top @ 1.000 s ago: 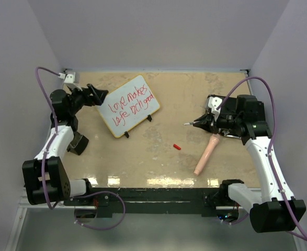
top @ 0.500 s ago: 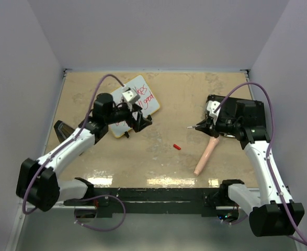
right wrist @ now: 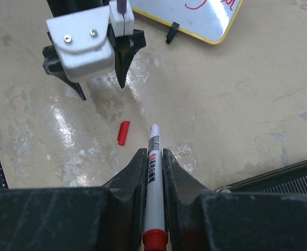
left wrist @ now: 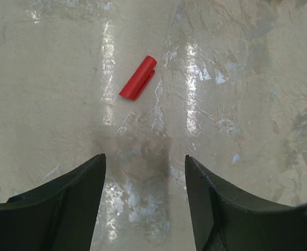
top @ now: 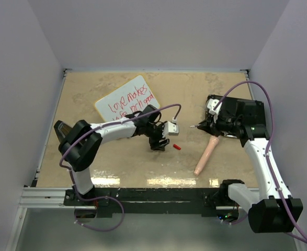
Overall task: Write a sentence on the whiteboard
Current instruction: Close the whiteboard marker at the center of the board.
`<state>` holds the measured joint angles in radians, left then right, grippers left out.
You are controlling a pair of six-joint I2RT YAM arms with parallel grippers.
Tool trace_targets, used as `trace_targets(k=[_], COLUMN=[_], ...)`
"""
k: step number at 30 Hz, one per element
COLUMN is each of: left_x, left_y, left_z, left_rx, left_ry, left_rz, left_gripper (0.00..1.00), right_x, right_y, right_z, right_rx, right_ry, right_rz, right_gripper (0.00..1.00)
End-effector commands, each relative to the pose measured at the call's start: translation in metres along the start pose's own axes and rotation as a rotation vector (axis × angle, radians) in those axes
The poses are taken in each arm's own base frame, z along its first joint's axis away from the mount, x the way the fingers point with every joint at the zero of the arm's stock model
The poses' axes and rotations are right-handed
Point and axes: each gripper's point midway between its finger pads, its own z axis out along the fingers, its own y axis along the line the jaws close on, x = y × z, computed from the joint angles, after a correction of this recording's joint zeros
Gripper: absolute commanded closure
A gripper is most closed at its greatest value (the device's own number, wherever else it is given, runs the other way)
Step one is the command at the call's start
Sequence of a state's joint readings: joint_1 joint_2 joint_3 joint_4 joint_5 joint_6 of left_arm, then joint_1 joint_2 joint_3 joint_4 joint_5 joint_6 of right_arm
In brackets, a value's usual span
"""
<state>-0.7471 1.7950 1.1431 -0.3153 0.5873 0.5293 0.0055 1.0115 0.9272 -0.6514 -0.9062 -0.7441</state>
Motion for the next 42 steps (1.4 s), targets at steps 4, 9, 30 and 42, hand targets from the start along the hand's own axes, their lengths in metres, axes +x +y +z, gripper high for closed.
trace_targets(k=[4,9,30,42], left_x=[-0.038,-0.038,-0.008,0.011], left_y=[0.015,0.021,-0.003,0.000], left_z=[0.031,0.048,0.083,0.050], left_rx=[-0.040,-0.043,0.074,-0.095], left_ry=[-0.071,-0.090,-0.050,-0.083], left_rz=[0.317,0.323,0.225,0.015], left_gripper=[0.37,0.42,0.75,0.90], right_x=[-0.004,-0.004,0.004,0.010], right_y=[-0.003,-0.001,-0.005,-0.005], right_z=[-0.003,-0.003,0.000,0.004], right_rx=[0.008,-0.002,0.004,-0.011], right_ry=[0.000,0.002,0.027,0.043], right_rz=[-0.007,-0.010,0.008,0.029], right_gripper=[1.00,1.00,1.00,1.00])
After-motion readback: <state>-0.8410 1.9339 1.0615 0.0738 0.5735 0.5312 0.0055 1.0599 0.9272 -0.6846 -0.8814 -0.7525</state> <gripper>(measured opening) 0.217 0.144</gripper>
